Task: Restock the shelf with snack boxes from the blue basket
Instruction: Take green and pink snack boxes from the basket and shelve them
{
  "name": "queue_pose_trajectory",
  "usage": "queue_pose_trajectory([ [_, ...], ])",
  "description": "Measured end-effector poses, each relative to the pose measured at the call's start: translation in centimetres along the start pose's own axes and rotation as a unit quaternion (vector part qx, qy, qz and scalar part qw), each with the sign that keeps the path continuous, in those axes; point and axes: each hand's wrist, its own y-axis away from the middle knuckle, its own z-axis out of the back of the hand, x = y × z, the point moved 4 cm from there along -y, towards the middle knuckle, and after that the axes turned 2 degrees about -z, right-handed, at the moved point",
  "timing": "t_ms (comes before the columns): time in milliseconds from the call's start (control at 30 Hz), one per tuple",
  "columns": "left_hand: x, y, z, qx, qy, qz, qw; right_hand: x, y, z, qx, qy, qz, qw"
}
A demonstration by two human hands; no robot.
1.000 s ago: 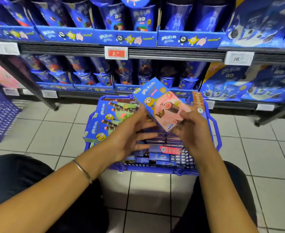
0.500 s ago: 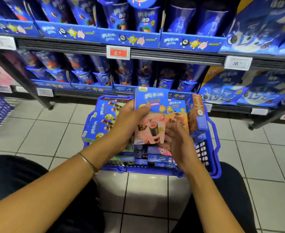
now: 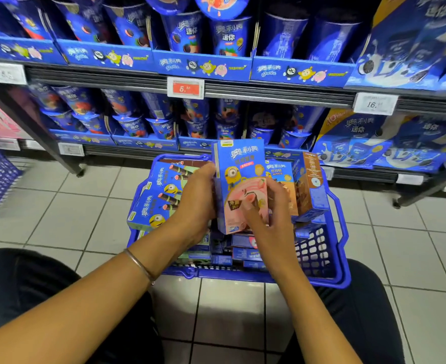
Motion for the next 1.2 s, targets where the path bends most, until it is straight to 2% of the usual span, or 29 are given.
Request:
queue_pose_trajectory([
  [67, -0.2, 0.0, 0.0, 0.011, -0.019, -0.032, 0.999, 0.7, 0.0, -0.7, 0.031, 0.053, -0.028, 0.998],
  [133, -0.8, 0.4, -0.5, 0.064, -0.038, -0.062, 0.995, 1.4, -0.1, -1.2, 0.055, 0.059, -0.052, 0.995],
  [167, -1.1, 0.6, -0.7, 0.081, -0.046, -0.062, 0.994, 1.8, -0.3, -1.3, 0.06, 0.019, -0.054, 0.997],
  [233, -1.2, 0.5, -0.6, 0.079, -0.051, -0.037, 0.995, 1.9, -0.6, -0.9, 0.073, -0.151, -0.072, 0.983],
  [300, -1.2, 0.3, -0.4, 0.085, -0.051, -0.003, 0.995, 1.8, -0.7, -0.4, 0.121, -0.332, -0.13, 0.926],
  [333, -1.1, 0.3, -0.4, 0.103, -0.048, 0.014, 0.993, 1.8, -0.8, -0.3, 0.143, -0.367, -0.157, 0.906],
  [367, -1.0, 0.3, -0.3, 0.121, -0.028, 0.029, 0.992, 1.6, -1.0, -0.2, 0.151, -0.348, -0.176, 0.909],
  [433, -0.7, 0.3, -0.3, 0.134, 0.039, 0.035, 0.99, 0.9, -1.5, 0.1, 0.123, -0.222, -0.187, 0.949],
  [500, -0.6, -0.1, 0.2, 0.1, 0.064, 0.022, 0.993, -0.4, -2.2, 0.5, 0.097, -0.138, -0.201, 0.965],
  [600, -1.0, -0.6, 0.8, 0.063, 0.04, -0.001, 0.997, -3.4, -2.6, 1.8, 0.068, -0.066, -0.26, 0.961],
  [667, -1.5, -0.5, 1.0, 0.055, 0.034, -0.006, 0.998, -6.6, -2.6, 2.7, 0.099, 0.098, -0.273, 0.952],
  [700, -1.8, -0.4, 1.0, 0.055, 0.037, -0.005, 0.998, -8.3, -2.6, 3.0, 0.141, 0.22, -0.259, 0.93],
  [767, -2.3, 0.0, 0.7, 0.066, 0.048, 0.0, 0.997, -11.0, -2.1, 2.6, 0.226, 0.416, -0.231, 0.85],
  [833, -2.6, 0.4, 0.3, 0.077, 0.055, 0.012, 0.995, -12.4, -1.7, 1.7, 0.269, 0.478, -0.223, 0.806],
  [900, -2.7, 0.5, 0.2, 0.079, 0.054, 0.02, 0.995, -12.9, -1.8, 0.3, 0.285, 0.515, -0.194, 0.785],
  [1067, -2.0, 0.3, 0.5, 0.073, 0.057, 0.031, 0.995, -13.2, -2.6, -1.9, 0.265, 0.619, -0.136, 0.727],
  [1200, -1.7, 0.0, 0.6, 0.065, 0.067, 0.045, 0.995, -13.6, -2.8, -3.1, 0.243, 0.634, -0.13, 0.723],
])
